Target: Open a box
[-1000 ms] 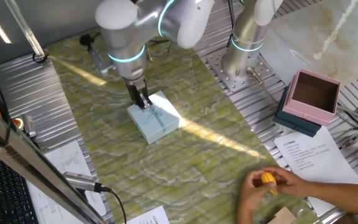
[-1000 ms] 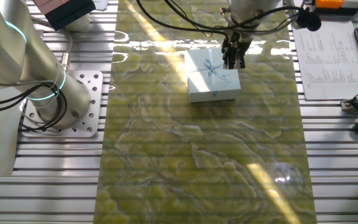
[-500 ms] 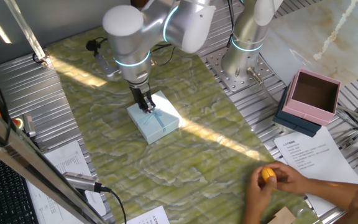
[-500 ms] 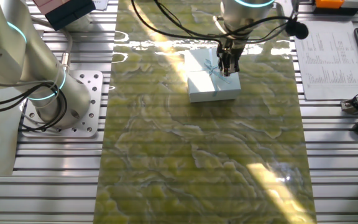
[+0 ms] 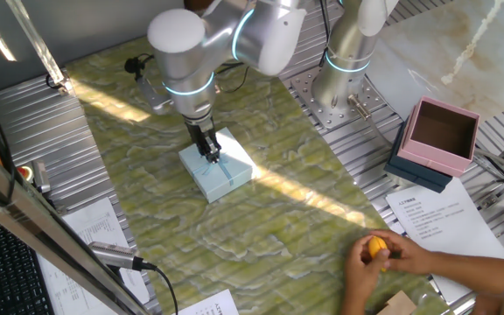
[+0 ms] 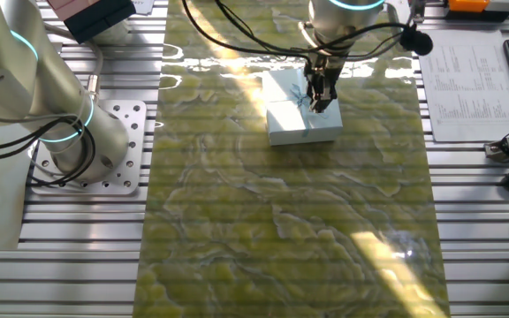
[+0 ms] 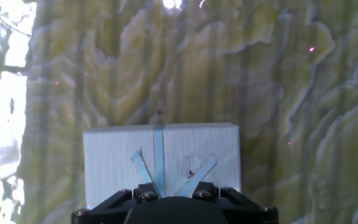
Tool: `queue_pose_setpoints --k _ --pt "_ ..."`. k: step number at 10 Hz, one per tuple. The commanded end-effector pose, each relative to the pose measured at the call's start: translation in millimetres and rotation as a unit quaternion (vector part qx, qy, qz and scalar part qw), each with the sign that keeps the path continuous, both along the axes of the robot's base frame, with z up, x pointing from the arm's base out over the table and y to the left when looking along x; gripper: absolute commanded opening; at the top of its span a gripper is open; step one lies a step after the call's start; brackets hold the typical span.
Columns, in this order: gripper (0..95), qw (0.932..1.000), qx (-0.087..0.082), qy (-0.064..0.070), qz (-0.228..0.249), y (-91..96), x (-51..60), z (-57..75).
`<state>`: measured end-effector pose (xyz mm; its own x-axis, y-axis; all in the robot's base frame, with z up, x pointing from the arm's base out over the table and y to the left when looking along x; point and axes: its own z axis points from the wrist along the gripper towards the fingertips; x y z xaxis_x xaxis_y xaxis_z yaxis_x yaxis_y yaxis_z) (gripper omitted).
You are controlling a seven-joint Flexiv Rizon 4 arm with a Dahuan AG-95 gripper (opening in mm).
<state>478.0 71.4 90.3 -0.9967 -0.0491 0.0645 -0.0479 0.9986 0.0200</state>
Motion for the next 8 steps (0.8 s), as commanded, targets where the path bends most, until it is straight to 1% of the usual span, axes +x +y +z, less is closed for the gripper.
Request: queue_pose_setpoints --k 1,3,5,6,7,8 --pt "38.0 1.0 -0.002 -0.001 0.005 -0.5 0.4 -0.2" --pt "38.0 0.9999 -0.005 -0.003 0.012 -1.2 0.4 2.5" --pt "38.0 0.9999 -0.006 0.005 0.012 -1.2 0.3 2.5" --pt "38.0 0.9999 -0.006 0.006 0.013 -1.2 0.3 2.5" --pt "38.0 0.9996 -0.005 -0.003 0.029 -1.2 0.3 2.5" --pt "38.0 0.9993 -0.005 -0.011 0.035 -1.2 0.3 2.5"
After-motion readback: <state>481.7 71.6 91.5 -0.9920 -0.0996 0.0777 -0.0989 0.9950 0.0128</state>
